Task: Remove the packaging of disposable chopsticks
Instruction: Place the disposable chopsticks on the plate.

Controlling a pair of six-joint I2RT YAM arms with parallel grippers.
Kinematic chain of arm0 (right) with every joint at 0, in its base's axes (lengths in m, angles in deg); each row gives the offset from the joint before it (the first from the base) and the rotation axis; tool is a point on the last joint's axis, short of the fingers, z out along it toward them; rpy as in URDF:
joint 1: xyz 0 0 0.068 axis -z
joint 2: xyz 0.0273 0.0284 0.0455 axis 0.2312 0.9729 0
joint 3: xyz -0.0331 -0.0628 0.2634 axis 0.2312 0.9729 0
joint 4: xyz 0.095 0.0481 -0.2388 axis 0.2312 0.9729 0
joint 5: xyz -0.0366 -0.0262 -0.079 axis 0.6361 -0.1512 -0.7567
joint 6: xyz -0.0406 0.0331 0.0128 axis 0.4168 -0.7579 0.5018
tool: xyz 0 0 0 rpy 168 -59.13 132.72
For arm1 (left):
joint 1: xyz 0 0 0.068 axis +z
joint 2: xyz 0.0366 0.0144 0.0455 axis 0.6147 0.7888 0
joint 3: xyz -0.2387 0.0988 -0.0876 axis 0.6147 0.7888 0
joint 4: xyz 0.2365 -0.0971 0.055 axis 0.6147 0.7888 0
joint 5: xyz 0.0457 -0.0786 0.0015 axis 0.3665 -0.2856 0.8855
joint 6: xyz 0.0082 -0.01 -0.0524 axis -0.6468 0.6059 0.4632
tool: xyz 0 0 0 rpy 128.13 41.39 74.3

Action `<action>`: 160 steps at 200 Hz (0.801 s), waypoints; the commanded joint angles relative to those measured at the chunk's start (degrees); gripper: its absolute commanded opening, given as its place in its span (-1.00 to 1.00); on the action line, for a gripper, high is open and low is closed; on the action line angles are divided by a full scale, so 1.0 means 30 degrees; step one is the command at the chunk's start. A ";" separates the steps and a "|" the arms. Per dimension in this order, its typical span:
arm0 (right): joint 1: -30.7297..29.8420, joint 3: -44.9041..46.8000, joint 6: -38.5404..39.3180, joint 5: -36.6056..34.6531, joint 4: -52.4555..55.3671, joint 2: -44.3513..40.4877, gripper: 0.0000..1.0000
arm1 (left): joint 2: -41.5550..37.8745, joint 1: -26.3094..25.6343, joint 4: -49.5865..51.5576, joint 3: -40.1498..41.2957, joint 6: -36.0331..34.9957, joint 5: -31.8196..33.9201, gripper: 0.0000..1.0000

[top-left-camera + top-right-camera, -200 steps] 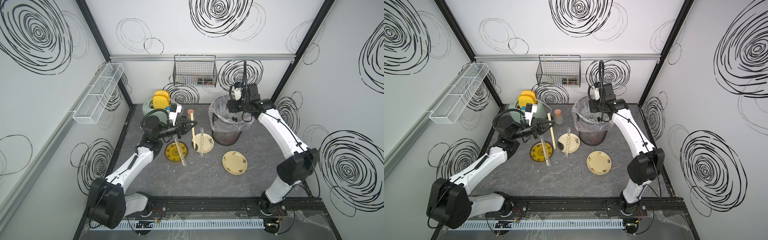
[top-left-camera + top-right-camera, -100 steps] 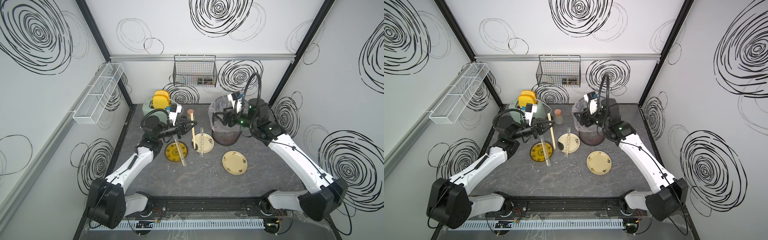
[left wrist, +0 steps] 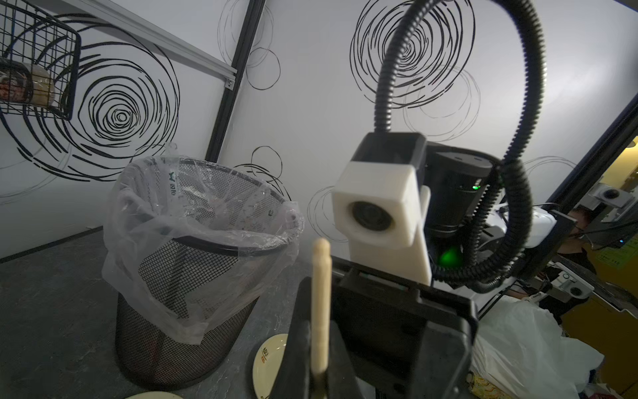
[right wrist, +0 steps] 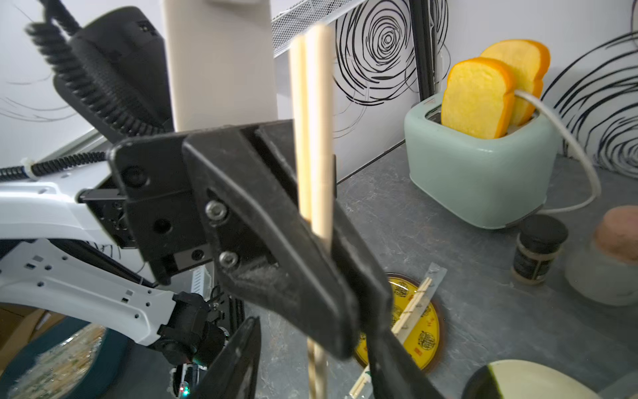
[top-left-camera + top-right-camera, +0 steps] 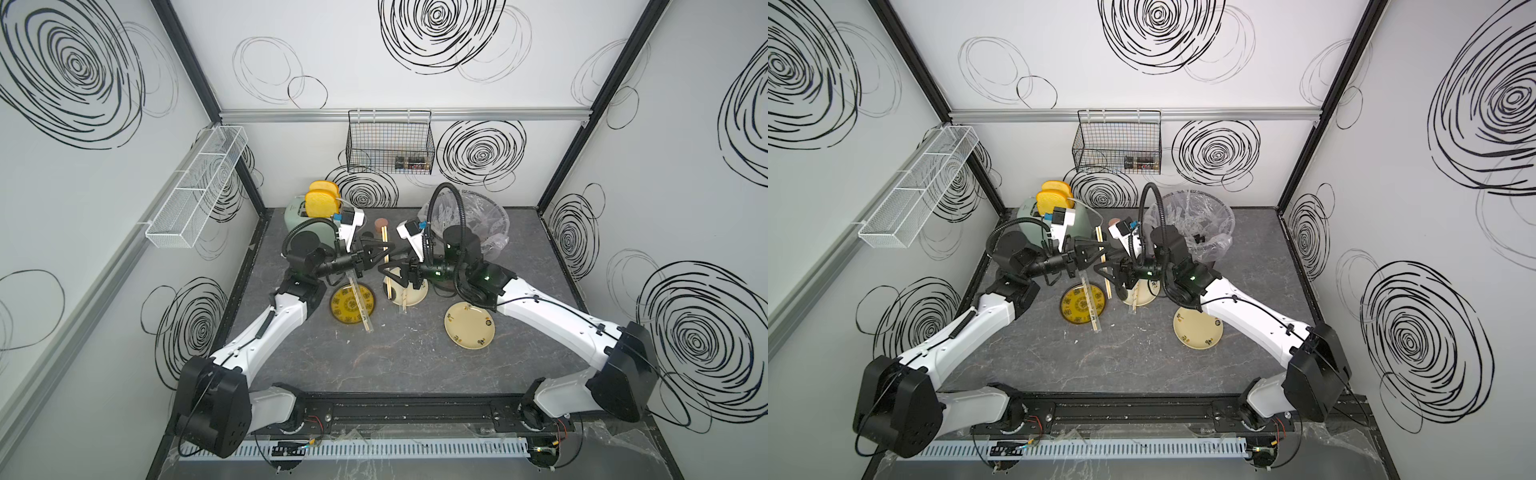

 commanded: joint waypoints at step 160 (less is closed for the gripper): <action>0.0438 0.0886 -0.1290 -0.0451 -0.0380 -0.0481 -1.00 | -0.0431 -0.0261 0.0274 -0.0783 -0.0924 0.0594 -0.19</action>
